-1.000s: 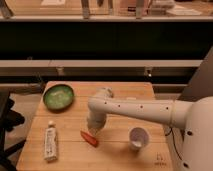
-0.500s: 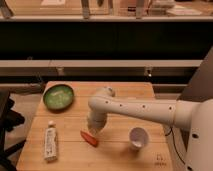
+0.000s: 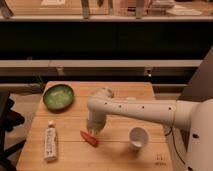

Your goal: Place the pepper in the ceramic cup

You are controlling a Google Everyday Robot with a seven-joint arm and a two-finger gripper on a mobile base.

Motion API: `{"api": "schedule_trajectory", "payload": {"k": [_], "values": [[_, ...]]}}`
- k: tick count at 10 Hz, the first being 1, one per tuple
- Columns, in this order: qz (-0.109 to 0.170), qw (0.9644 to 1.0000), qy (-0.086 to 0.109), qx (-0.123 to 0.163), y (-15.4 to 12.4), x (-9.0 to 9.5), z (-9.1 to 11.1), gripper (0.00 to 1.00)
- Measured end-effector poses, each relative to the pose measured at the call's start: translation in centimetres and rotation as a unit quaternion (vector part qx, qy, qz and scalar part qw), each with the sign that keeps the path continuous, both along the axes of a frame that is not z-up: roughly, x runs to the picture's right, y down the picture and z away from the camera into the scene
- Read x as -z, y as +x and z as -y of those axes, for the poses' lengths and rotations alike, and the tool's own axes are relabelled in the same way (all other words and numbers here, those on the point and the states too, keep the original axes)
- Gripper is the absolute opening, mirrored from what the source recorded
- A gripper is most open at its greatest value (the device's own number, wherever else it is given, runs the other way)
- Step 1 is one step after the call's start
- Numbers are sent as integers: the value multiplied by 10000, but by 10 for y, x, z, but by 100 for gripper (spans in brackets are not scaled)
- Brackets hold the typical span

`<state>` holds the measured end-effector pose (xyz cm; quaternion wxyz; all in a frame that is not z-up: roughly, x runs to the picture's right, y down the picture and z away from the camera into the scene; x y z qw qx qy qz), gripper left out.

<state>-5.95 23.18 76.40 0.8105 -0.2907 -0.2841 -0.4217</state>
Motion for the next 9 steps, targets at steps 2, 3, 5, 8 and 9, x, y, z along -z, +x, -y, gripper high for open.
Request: {"api": "schedule_trajectory", "payload": {"k": [2,3,5,8,9], "values": [[28,10000,-11,35,-3,0,-2,80],[60,10000,-10,75,-5,-1,-4,80],[94,9999,-2,98,-6,-4,-4,80],[62,9998,-13,164,-5,-1,-16,80],[38,9999,-11,152,-4,-1,-19,80]]}}
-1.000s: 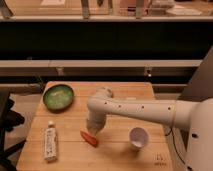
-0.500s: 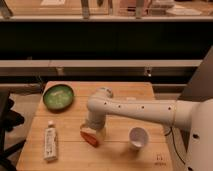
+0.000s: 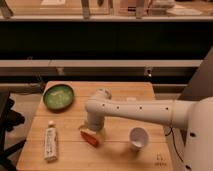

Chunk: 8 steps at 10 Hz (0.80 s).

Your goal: Place the pepper in the ceramic cup

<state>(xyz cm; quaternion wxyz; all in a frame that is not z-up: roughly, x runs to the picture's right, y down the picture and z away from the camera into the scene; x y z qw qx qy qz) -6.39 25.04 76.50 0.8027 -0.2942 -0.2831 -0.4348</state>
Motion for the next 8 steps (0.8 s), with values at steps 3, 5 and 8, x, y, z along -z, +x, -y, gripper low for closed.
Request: {"api": "schedule_trajectory", "payload": {"k": [3,5,8], "values": [[24,10000,1,30,-4,-2,-6,80],[24,10000,4,50,-4,-4,-8,80],[24,10000,-6,80,-2,-5,-11,80]]}}
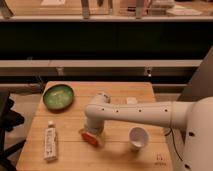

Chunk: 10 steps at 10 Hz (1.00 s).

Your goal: Place the pepper in the ceramic cup

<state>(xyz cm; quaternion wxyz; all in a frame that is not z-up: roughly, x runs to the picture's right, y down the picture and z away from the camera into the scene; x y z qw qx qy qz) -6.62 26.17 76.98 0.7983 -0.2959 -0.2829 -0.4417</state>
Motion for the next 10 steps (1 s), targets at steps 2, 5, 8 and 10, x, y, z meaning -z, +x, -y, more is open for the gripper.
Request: {"api": "schedule_trajectory", "payload": {"k": [2,5,8,10], "values": [[16,10000,-6,27,-2,-1,-2,80],[25,10000,-17,51,-3,-3,-4,80],[43,9999,-52,76,-3,-5,-6,80],[59,9999,-70,102,-5,-7,-7,80]]}}
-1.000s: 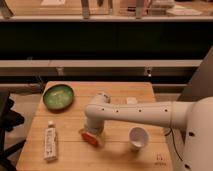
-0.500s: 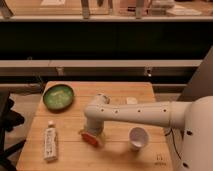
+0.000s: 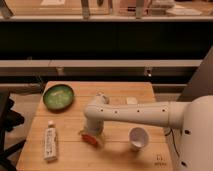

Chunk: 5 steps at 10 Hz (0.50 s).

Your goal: Place the pepper in the ceramic cup

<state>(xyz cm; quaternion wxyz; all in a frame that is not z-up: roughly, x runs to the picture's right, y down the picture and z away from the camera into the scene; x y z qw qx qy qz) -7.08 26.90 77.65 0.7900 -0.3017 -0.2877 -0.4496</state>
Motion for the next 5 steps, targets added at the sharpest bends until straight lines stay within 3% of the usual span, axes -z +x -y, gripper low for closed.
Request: {"api": "schedule_trajectory", "payload": {"k": [5], "values": [[31,10000,-40,19,0,-3,-2,80]]}}
